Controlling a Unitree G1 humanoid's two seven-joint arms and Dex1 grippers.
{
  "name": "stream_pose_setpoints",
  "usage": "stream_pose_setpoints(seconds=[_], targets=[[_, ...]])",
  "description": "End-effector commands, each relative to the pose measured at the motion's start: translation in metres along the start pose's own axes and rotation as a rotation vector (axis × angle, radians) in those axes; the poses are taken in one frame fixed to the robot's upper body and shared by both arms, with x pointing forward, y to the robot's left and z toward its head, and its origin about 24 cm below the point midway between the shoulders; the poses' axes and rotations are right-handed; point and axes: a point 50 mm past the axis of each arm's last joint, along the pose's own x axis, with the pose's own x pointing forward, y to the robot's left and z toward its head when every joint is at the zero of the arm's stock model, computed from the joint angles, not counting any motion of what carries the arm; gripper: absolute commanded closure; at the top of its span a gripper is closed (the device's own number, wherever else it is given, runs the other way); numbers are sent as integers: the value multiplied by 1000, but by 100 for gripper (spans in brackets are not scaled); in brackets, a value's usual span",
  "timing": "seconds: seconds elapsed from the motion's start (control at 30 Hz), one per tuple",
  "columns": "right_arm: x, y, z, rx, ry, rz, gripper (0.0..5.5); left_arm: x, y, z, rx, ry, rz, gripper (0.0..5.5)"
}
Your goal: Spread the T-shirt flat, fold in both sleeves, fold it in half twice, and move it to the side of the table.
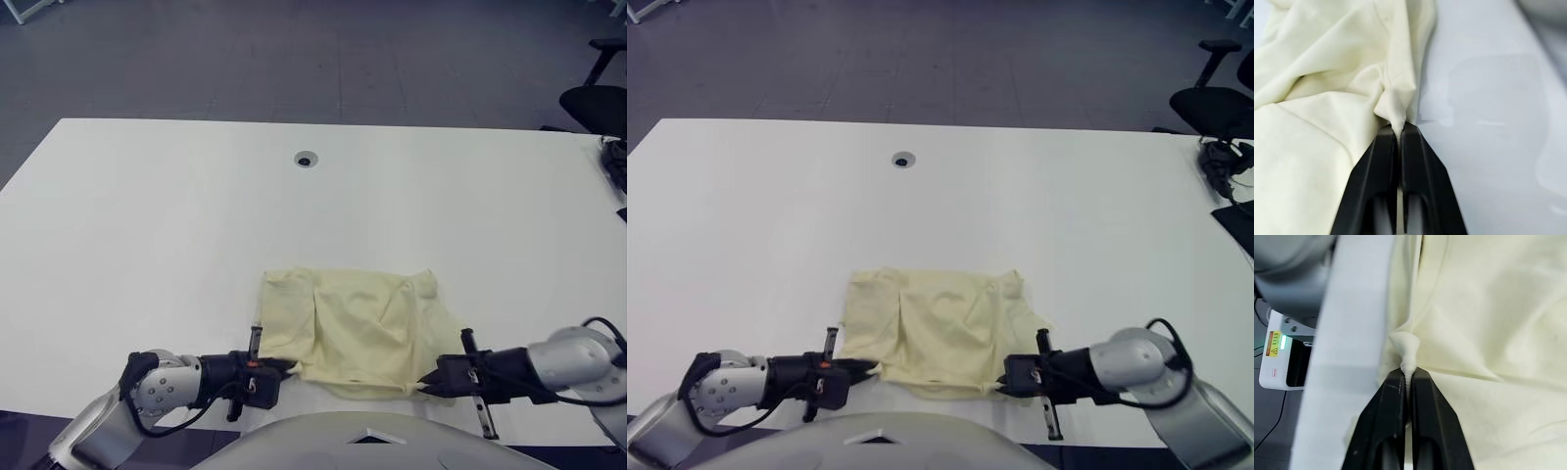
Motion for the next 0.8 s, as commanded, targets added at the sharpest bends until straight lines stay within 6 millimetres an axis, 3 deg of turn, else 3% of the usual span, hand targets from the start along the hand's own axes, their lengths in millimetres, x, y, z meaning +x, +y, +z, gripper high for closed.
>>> stream_pose_setpoints(seconds=[0.03,0.2,0.3,0.43,0.5,0.53,0.6,0.8], targets=[[21,-27,-21,89,80,6,549,16,14,-38,-49,145,7,550],[35,-62,-55,234,134,-82,549,45,46,-67,-34,230,75,550],[37,-94,-68,243,190,-261,549,55,66,-81,-53,272,129,550],[34,-137,-79,225,239,-565,549,80,110,-95,4,367,337,550],[30,-158,-75,166,241,-721,549,93,121,-92,-15,361,417,550],[25,-172,-66,89,208,-840,549,98,129,-91,-20,359,463,550],[17,-189,-49,95,98,-990,549,101,147,-85,-32,341,559,550],[-14,-205,-15,-40,-84,-1182,549,92,192,-64,-94,205,802,550]])
